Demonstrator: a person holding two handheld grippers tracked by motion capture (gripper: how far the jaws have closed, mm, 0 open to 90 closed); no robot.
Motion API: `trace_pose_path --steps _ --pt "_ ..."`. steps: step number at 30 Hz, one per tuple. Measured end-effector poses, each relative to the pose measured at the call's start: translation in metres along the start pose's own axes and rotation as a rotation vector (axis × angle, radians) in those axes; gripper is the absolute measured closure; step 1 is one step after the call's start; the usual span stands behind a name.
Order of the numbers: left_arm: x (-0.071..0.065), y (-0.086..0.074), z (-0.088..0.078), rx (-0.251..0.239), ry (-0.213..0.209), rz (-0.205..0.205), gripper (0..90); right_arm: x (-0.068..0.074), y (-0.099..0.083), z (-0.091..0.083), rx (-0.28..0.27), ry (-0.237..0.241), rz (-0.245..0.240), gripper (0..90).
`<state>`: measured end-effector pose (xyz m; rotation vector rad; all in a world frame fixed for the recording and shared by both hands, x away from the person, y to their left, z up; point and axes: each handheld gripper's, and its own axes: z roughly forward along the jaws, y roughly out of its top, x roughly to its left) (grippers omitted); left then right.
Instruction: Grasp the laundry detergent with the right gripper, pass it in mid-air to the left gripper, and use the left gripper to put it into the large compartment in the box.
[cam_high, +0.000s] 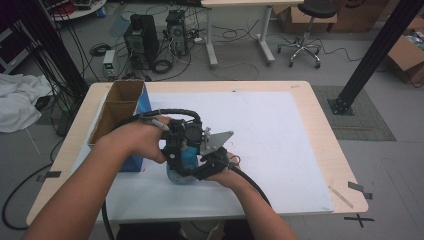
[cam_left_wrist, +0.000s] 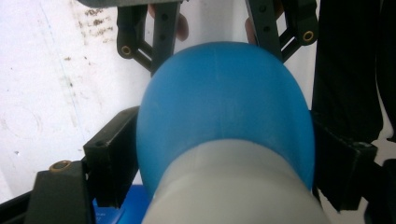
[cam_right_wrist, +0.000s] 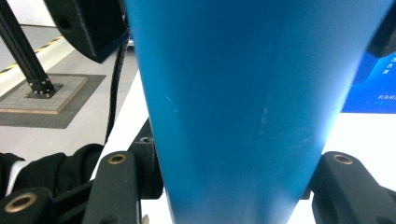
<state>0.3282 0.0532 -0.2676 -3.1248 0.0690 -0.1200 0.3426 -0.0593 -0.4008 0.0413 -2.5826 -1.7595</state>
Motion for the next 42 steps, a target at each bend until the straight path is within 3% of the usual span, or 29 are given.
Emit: trace_pose_path --steps 18,27,30,34,42 --pt "-0.001 -0.001 0.0 0.01 0.016 -0.004 33.3 0.001 0.0 0.001 0.001 0.003 0.001 46.0" --pt "0.001 0.001 0.0 0.011 0.001 0.001 37.5 0.001 0.0 0.0 0.007 -0.008 -0.005 46.0" --pt "0.004 -0.003 -0.001 -0.021 -0.004 0.0 38.1 0.001 0.001 -0.001 0.0 -0.018 0.0 45.8" --pt "0.005 -0.004 -0.003 -0.027 0.011 0.008 38.5 -0.002 0.001 -0.005 -0.007 -0.04 0.001 44.0" --pt "0.008 0.003 -0.001 0.011 0.006 0.006 38.6 -0.003 0.003 -0.009 -0.02 -0.032 0.004 40.3"
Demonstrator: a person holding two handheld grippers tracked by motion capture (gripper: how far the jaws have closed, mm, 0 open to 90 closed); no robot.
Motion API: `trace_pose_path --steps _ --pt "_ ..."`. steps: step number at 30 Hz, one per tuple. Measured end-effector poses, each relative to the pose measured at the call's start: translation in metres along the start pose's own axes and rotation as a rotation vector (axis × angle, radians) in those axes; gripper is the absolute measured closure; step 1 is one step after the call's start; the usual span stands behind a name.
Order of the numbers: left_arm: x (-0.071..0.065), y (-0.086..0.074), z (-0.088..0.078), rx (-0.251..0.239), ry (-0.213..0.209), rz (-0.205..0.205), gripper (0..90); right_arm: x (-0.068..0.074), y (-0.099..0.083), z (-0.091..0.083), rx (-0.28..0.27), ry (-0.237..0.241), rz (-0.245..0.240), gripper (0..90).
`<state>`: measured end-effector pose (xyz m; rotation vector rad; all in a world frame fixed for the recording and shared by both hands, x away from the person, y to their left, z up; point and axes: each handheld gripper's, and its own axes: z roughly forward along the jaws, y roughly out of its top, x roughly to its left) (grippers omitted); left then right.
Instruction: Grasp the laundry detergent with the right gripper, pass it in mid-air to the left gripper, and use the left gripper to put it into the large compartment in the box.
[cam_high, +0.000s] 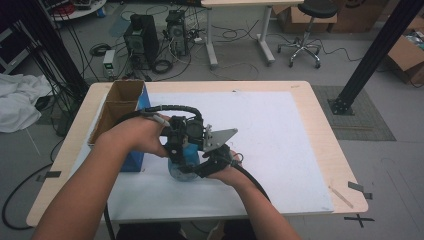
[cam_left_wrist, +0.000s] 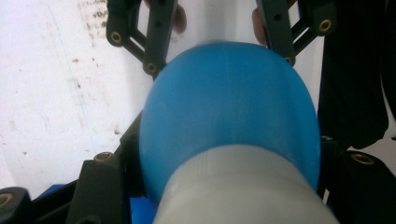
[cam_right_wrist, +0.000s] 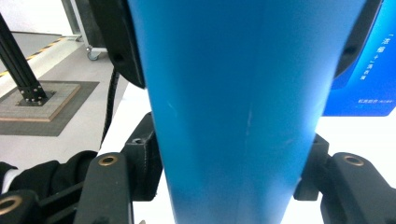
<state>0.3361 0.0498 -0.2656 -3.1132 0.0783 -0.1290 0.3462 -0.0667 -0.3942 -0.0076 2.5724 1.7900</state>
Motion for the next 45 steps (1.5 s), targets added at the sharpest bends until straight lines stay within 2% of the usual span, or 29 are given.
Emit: trace_pose_path --steps 4,10,15,21,26,31,37,39,45 --pt "0.001 0.003 -0.002 0.009 0.0 0.001 38.6 -0.001 0.0 -0.003 -0.006 -0.001 0.0 36.1" --pt "0.001 0.007 -0.008 0.007 0.003 0.007 38.6 -0.001 0.001 -0.007 -0.012 -0.003 0.001 34.4" --pt "-0.001 0.01 -0.011 0.013 0.005 0.013 38.5 -0.001 0.002 -0.01 -0.024 0.004 0.013 27.9" --pt "0.002 0.009 -0.024 0.024 0.011 -0.012 38.4 0.0 0.003 -0.021 -0.022 -0.008 0.012 16.6" --pt "0.007 0.006 -0.039 0.035 0.003 -0.057 38.3 -0.002 0.007 -0.035 0.006 -0.004 0.015 10.4" --pt "0.012 0.006 -0.049 0.036 -0.008 -0.09 38.3 -0.004 0.014 -0.046 0.087 0.001 0.023 0.0" --pt "0.017 0.004 -0.064 0.038 -0.03 -0.154 38.3 -0.008 0.025 -0.06 0.196 0.006 0.011 0.0" --pt "0.02 0.002 -0.072 0.038 -0.044 -0.194 38.3 -0.009 0.028 -0.065 0.24 0.011 0.005 0.0" --pt "0.027 -0.006 -0.094 0.038 -0.034 -0.293 38.3 -0.015 0.034 -0.074 0.398 0.027 0.005 0.0"
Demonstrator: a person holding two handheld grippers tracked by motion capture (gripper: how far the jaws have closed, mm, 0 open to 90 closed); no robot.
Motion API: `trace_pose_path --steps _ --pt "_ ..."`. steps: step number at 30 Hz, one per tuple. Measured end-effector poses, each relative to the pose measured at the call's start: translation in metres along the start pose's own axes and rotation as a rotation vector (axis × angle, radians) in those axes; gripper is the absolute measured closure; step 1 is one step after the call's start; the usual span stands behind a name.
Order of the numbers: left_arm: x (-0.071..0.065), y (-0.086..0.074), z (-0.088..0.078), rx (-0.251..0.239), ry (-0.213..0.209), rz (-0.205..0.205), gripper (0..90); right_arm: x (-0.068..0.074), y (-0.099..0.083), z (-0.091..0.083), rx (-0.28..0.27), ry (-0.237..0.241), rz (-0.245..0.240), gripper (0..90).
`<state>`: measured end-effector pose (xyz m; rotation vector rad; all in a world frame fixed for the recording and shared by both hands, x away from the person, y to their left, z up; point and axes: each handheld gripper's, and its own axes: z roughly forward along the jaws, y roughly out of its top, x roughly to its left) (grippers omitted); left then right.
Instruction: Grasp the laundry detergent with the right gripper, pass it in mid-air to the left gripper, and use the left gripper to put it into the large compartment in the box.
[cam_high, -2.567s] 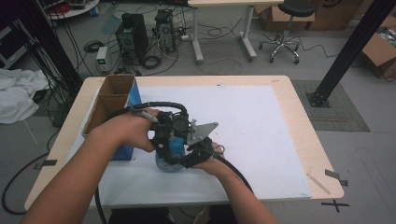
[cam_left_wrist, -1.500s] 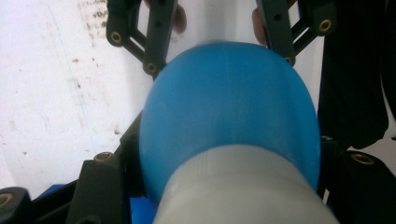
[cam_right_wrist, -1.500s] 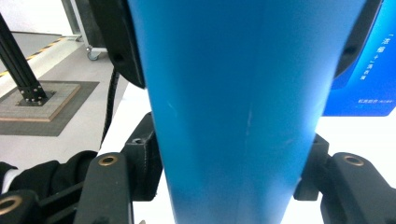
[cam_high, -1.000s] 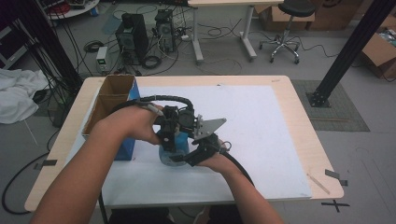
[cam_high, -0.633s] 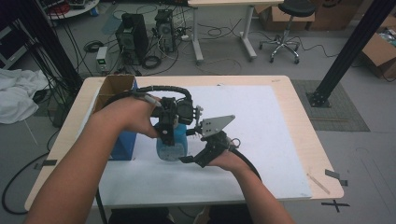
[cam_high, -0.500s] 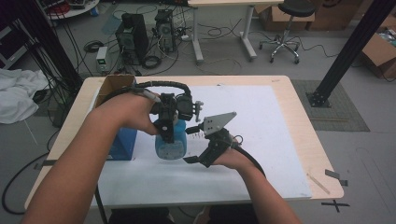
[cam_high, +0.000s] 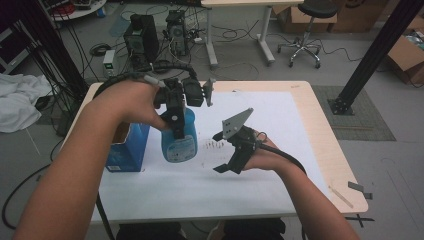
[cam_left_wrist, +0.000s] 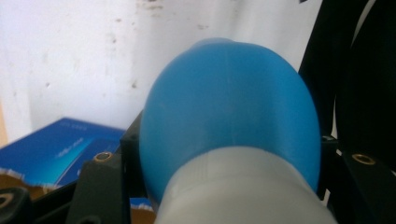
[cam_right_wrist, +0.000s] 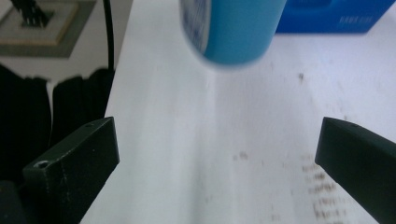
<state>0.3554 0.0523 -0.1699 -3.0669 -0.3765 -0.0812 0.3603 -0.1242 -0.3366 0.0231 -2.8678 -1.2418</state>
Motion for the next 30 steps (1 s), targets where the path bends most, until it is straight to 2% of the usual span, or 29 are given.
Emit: trace_pose_path --steps 5,6,7,13,16,18,21,24,30 --pt "0.01 -0.009 -0.018 -0.024 -0.011 -0.119 38.3 -0.002 -0.002 -0.007 0.106 0.016 -0.001 0.0" --pt "0.011 -0.01 -0.019 -0.024 -0.013 -0.131 38.3 -0.002 -0.002 -0.009 0.132 0.02 -0.001 0.0" --pt "0.014 -0.013 -0.024 -0.03 -0.019 -0.174 38.3 -0.002 -0.002 -0.01 0.142 0.018 -0.001 0.0" --pt "0.031 -0.028 -0.045 -0.054 -0.036 -0.372 38.3 -0.004 -0.004 -0.023 0.233 0.023 0.003 0.0" --pt "0.039 -0.036 -0.054 -0.06 -0.042 -0.444 38.3 -0.004 -0.006 -0.028 0.283 0.03 0.0 0.0" --pt "0.047 -0.046 -0.065 -0.075 -0.061 -0.537 38.4 -0.004 -0.007 -0.03 0.319 0.036 -0.004 0.0" --pt "0.056 -0.056 -0.073 -0.075 -0.069 -0.629 38.4 -0.003 -0.009 -0.033 0.377 0.045 -0.002 0.0" --pt "0.065 -0.07 -0.084 -0.083 -0.071 -0.76 38.4 -0.002 -0.009 -0.035 0.426 0.056 -0.004 0.0" --pt "0.079 -0.093 -0.099 -0.049 -0.063 -0.959 38.4 0.001 -0.007 -0.038 0.52 0.075 -0.03 0.0"
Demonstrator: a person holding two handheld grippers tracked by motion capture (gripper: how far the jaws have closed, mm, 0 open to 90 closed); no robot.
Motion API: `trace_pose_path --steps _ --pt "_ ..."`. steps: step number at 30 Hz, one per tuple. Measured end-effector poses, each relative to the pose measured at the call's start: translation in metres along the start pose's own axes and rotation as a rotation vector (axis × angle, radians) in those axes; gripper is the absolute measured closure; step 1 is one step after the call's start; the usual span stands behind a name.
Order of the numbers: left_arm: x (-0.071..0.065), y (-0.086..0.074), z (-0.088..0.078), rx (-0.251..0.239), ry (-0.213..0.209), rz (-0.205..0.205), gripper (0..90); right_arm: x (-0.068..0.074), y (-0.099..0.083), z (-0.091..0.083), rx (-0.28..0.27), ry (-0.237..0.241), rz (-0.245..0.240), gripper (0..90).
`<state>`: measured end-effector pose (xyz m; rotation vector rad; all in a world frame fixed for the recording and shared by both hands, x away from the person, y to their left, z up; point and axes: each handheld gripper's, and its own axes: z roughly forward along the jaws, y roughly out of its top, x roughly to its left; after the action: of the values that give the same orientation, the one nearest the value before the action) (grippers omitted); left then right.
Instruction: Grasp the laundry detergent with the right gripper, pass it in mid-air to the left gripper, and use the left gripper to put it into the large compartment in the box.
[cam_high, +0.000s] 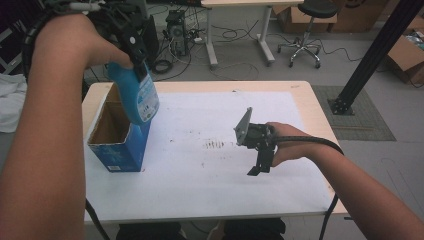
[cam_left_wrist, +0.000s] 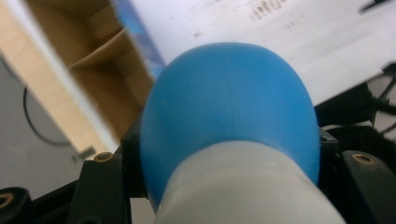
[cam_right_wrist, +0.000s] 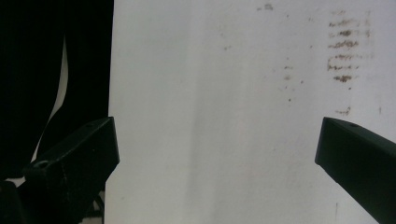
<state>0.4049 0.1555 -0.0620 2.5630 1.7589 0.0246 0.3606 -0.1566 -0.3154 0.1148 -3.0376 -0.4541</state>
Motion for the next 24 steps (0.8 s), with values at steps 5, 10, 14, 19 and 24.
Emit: trace_pose_path --steps 5,10,14,19,24 --pt "0.019 -0.003 -0.009 -0.001 0.03 -0.131 38.4 0.001 -0.001 -0.004 0.018 -0.002 -0.014 0.0" --pt "0.039 -0.007 -0.007 0.004 0.043 -0.236 38.4 0.002 -0.002 -0.004 0.026 -0.004 -0.018 0.0" --pt "0.054 -0.009 0.004 0.011 0.038 -0.272 38.4 0.004 -0.003 -0.004 0.028 -0.005 -0.023 0.0" --pt "0.067 -0.009 0.025 0.024 0.045 -0.308 38.4 0.003 -0.003 -0.003 0.031 -0.008 -0.023 0.0" --pt "0.076 -0.008 0.045 0.035 0.057 -0.313 38.4 0.002 -0.002 -0.005 0.023 -0.01 -0.019 0.0"
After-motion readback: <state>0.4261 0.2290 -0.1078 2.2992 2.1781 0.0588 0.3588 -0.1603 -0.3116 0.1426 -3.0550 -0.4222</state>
